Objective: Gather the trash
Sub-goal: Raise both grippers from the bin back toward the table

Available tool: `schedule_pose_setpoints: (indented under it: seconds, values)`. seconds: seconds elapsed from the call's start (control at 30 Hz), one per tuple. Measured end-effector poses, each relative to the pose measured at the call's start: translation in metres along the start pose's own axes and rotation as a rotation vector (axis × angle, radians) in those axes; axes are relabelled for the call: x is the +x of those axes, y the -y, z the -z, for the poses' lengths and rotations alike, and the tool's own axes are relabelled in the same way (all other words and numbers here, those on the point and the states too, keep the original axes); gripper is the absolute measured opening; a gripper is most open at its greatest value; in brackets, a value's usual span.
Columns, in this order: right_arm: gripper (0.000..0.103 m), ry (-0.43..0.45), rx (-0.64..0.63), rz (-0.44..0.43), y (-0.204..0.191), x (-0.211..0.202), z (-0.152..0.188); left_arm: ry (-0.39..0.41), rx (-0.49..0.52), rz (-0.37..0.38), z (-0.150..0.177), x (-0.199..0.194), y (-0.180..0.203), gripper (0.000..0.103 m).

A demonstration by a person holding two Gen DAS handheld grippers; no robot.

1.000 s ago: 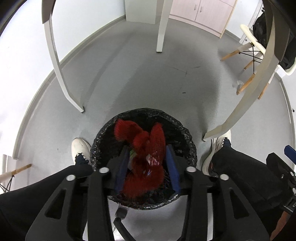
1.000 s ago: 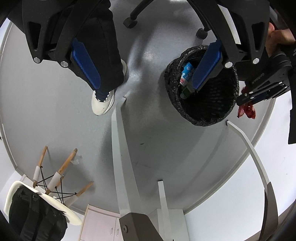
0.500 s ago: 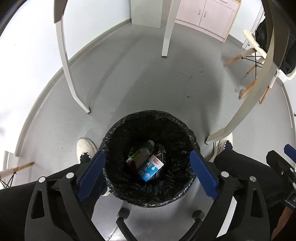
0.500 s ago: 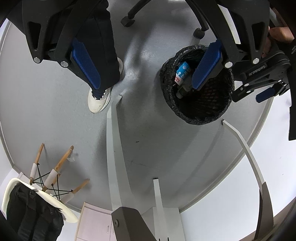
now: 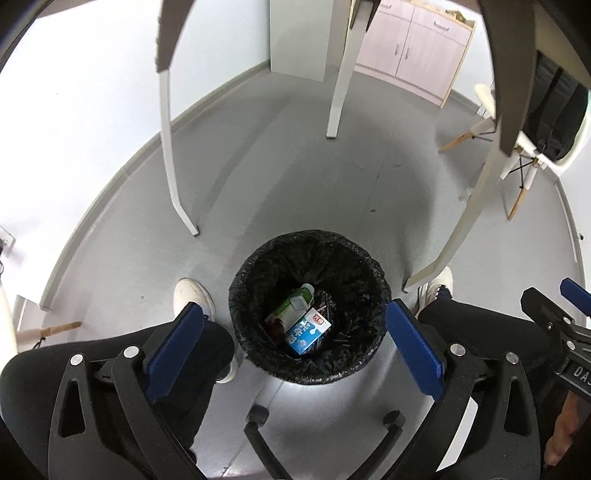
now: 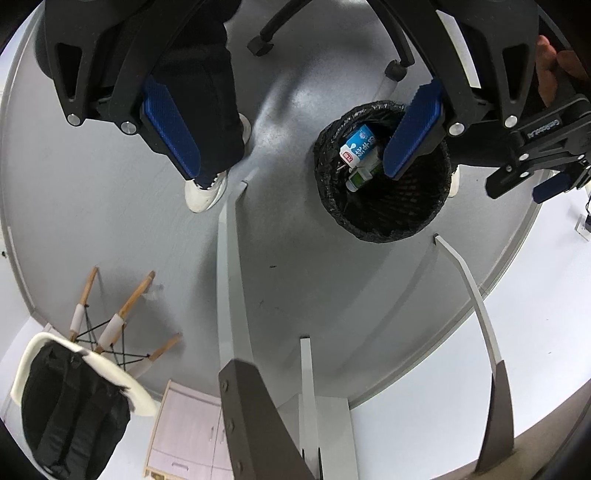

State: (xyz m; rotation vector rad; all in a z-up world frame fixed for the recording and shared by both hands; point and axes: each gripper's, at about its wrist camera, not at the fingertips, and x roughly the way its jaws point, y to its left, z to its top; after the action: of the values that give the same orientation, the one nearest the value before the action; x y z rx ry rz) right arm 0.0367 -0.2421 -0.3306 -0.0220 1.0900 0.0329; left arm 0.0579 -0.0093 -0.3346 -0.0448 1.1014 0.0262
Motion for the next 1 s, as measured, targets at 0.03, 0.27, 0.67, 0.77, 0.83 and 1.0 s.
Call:
schedule_pose_setpoints:
  seconds: [0.03, 0.27, 0.67, 0.77, 0.83, 1.0]
  values:
    - [0.095, 0.015, -0.001, -0.001, -0.002, -0.011, 0.002, 0.005, -0.001, -0.001, 0.002, -0.007, -0.001, 0.097]
    - [0.095, 0.063, 0.022, 0.006, -0.003, -0.068, 0.013, 0.062, 0.001, 0.015, 0.019, -0.070, -0.007, 0.097]
    - [0.095, 0.182, 0.016, 0.010, -0.022, -0.175, 0.017, 0.164, 0.025, 0.048, 0.029, -0.168, -0.010, 0.097]
    - [0.095, 0.206, 0.016, 0.011, -0.023, -0.196, 0.012, 0.192, 0.027, 0.052, 0.027, -0.190, -0.010, 0.097]
    - [0.095, 0.227, 0.016, 0.012, -0.025, -0.211, 0.010, 0.211, 0.024, 0.061, 0.025, -0.204, -0.011, 0.097]
    - [0.095, 0.272, 0.014, 0.012, -0.027, -0.240, 0.004, 0.246, 0.015, 0.064, 0.018, -0.231, -0.011, 0.097]
